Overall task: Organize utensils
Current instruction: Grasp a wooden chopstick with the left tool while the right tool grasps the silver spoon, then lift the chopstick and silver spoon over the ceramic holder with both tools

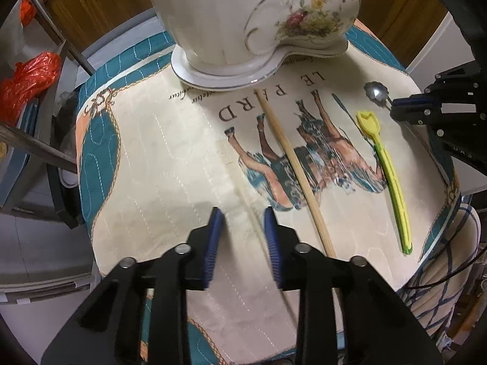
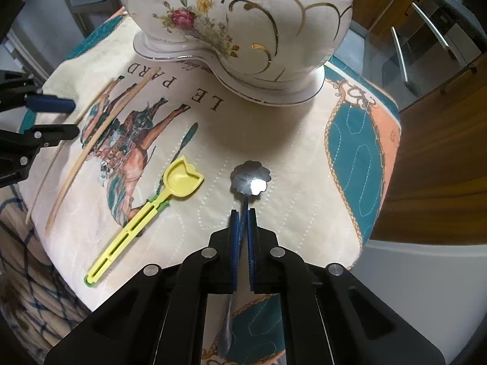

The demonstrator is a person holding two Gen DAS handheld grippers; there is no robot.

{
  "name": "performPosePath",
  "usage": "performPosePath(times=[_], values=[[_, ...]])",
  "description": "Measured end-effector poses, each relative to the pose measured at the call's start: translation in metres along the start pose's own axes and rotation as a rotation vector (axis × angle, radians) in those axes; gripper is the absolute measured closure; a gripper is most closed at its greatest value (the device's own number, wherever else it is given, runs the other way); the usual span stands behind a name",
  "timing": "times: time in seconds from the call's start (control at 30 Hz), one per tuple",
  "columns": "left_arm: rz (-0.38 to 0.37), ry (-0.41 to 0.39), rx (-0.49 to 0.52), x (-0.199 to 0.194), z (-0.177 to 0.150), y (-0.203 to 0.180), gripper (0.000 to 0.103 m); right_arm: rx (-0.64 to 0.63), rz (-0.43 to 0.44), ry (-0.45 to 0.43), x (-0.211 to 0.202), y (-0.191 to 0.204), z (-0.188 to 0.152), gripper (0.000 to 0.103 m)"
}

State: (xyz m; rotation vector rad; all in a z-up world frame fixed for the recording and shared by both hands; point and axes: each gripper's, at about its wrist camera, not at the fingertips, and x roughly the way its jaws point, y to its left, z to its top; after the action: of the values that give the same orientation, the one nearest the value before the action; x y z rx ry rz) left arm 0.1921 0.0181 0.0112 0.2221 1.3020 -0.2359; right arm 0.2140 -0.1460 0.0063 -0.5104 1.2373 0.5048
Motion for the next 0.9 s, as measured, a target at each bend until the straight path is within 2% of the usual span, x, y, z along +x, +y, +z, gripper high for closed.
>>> performPosePath(times=[0.13, 0.23, 0.4, 0.5, 0.6, 0.9], values=[[-0.01, -0.001, -0.016, -0.002, -0.009, -0.001, 0.089, -0.003, 0.012, -0.03, -0.003, -0.001, -0.006, 0.099], [-0.041, -0.031, -0.055, -0.004, -0.015, 0.005, 0.099, 0.003, 0.032, -0.081, -0.01, -0.004, -0.011, 0.099], [-0.139, -0.122, -0.14, -0.009, -0.035, 0.021, 0.099, 0.012, 0.091, -0.169, -0.029, -0.004, -0.019, 0.099], [-0.186, -0.218, -0.172, -0.022, -0.044, 0.026, 0.099, 0.02, 0.116, -0.226, -0.044, 0.003, -0.028, 0.099], [-0.231, -0.354, -0.19, -0.044, -0.056, 0.027, 0.099, 0.038, 0.155, -0.291, -0.052, -0.004, -0.033, 0.099], [-0.262, -0.63, -0.218, -0.082, -0.064, 0.023, 0.099, 0.075, 0.218, -0.461, -0.064, -0.009, -0.042, 0.099]])
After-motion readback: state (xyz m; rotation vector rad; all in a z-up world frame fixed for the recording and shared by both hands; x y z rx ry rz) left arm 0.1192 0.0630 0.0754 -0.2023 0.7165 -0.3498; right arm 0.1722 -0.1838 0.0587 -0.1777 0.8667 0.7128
